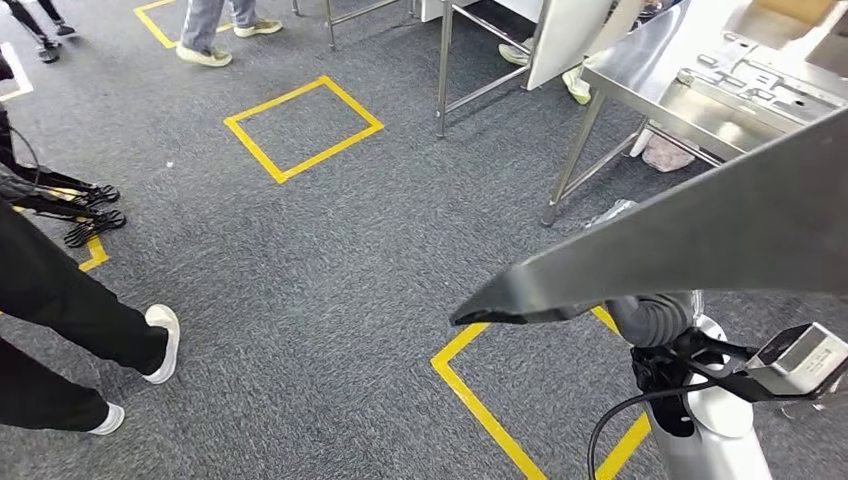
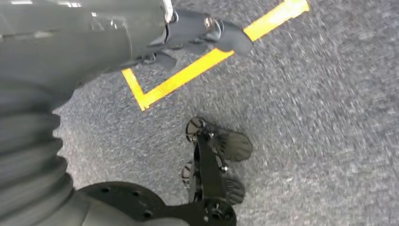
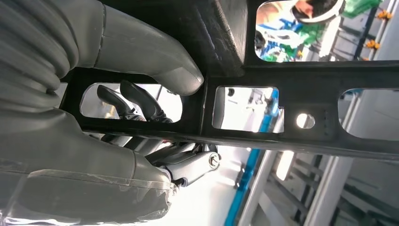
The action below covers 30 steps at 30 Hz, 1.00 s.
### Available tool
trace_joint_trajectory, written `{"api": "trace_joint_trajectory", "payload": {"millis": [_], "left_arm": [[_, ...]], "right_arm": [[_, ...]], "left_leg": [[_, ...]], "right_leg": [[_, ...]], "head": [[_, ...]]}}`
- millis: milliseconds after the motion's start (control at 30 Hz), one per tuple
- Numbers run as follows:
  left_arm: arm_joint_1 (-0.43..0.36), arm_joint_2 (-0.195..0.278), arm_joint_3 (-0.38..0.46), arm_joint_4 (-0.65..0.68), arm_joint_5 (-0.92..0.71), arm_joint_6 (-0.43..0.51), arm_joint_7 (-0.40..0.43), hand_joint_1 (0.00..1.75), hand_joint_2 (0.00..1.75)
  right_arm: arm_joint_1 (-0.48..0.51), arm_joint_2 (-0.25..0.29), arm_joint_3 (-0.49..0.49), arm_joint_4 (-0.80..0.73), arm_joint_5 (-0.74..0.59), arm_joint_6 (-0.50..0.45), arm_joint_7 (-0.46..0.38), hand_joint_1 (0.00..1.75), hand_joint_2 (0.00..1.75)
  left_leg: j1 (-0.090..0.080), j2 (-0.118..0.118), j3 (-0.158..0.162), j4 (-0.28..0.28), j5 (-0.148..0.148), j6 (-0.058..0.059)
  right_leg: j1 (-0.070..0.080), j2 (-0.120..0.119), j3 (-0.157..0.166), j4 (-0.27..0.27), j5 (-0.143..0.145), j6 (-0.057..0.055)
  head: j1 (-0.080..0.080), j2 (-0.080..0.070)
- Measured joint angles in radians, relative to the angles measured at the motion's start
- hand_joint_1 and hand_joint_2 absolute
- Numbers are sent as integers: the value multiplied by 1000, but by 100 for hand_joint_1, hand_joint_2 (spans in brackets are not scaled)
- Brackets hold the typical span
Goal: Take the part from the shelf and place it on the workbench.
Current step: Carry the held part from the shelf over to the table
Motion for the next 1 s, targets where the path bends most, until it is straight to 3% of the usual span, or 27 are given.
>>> {"api": "trace_joint_trajectory", "payload": {"millis": [67,100,133,167,233,300,367,400,467,533,567,600,633,667,700,767,833,867,900,933,1000], "left_arm": [[1,4,6,0,2,1,-1,0,175],[2,6,9,0,4,1,-2,0,175],[2,8,12,0,5,1,-4,0,175],[2,9,14,0,6,0,-6,0,175],[2,11,16,-1,6,-3,-13,0,175],[2,14,17,-1,4,-3,-20,0,175],[2,16,18,-2,0,-3,-25,0,175],[1,18,18,-2,-2,-3,-27,0,175],[0,20,18,-3,-7,-3,-28,0,175],[3,23,19,-3,-10,-2,-28,0,175],[6,25,20,-3,-11,0,-28,0,175],[8,27,20,-3,-11,1,-28,0,175],[9,28,21,-3,-11,1,-28,0,175],[10,30,22,-3,-11,2,-27,0,175],[9,32,22,-3,-11,2,-27,0,175],[9,35,25,-3,-11,-1,-27,0,175],[8,38,29,-3,-11,-7,-26,0,175],[7,39,30,-3,-11,-12,-26,0,175],[5,40,31,-3,-12,-18,-25,0,175],[4,41,32,-3,-13,-24,-24,0,175],[1,41,34,-3,-14,-34,-22,0,175]], "right_arm": [[-8,5,3,8,-5,5,1,175,175],[-8,7,5,12,-6,7,1,175,175],[-8,8,7,16,-7,8,0,175,175],[-8,10,9,20,-7,7,-3,175,175],[-8,13,11,24,-8,6,-16,175,175],[-6,16,13,27,-9,5,-32,175,175],[-2,18,14,31,-12,5,-44,175,175],[0,18,14,32,-13,6,-49,175,175],[3,20,13,33,-15,7,-56,175,175],[7,23,13,33,-16,8,-60,175,175],[12,25,13,33,-16,9,-60,175,175],[16,27,13,33,-16,9,-60,175,175],[20,29,13,33,-14,9,-60,175,175],[22,30,13,33,-10,8,-59,175,175],[24,32,13,32,-4,7,-58,175,175],[25,38,13,32,12,3,-56,175,175],[29,44,13,31,21,-1,-54,175,175],[30,45,14,31,24,-4,-54,175,175],[30,46,13,31,25,-7,-53,175,175],[28,47,13,32,26,-9,-53,175,175],[15,47,13,34,26,-11,-48,175,175]], "left_leg": [[-2,26,0,0,-2,3],[-3,38,0,1,-3,2],[-3,50,1,1,-4,1],[-3,61,3,2,-7,-1],[-6,80,8,4,-13,-8],[-11,96,12,6,-19,-19],[-12,114,16,5,-23,-31],[-10,110,17,9,-28,-37],[-5,72,-4,64,-66,-47],[-2,31,-66,197,-132,-53],[-2,25,-99,262,-155,-54],[-2,22,-120,301,-161,-55],[-2,21,-123,298,-144,-55],[-2,18,-107,254,-110,-53],[0,3,-77,183,-67,-51],[4,-48,-23,59,-18,-44],[4,-72,-7,23,-16,-37],[3,-62,-6,21,-14,-32],[3,-49,-4,16,-11,-25],[4,-36,-2,11,-7,-17],[5,-9,1,2,-3,-5]], "right_leg": [[-4,-19,-62,128,-51,7],[-5,-22,-74,155,-53,9],[-6,-25,-66,140,-36,10],[-7,-33,-37,85,-4,9],[-2,-72,40,-60,53,1],[7,-94,74,-130,69,-12],[10,-75,71,-134,69,-23],[8,-65,73,-138,71,-28],[2,-46,77,-145,75,-40],[1,-25,78,-146,76,-47],[2,-13,78,-145,76,-48],[2,0,78,-144,75,-48],[2,14,79,-143,75,-48],[2,28,80,-141,74,-47],[2,41,81,-139,73,-45],[3,66,78,-133,71,-36],[0,88,69,-131,74,-24],[-2,100,66,-132,77,-16],[-3,101,64,-130,76,-10],[-2,86,57,-119,69,-5],[0,28,17,-38,22,0]], "head": [[1,0],[2,0],[2,0],[2,0],[2,0],[1,0],[0,0],[-1,0],[-3,0],[-6,0],[-6,0],[-6,0],[-6,0],[-6,0],[-7,0],[-7,0],[-7,0],[-7,0],[-8,0],[-5,0],[2,0]]}}
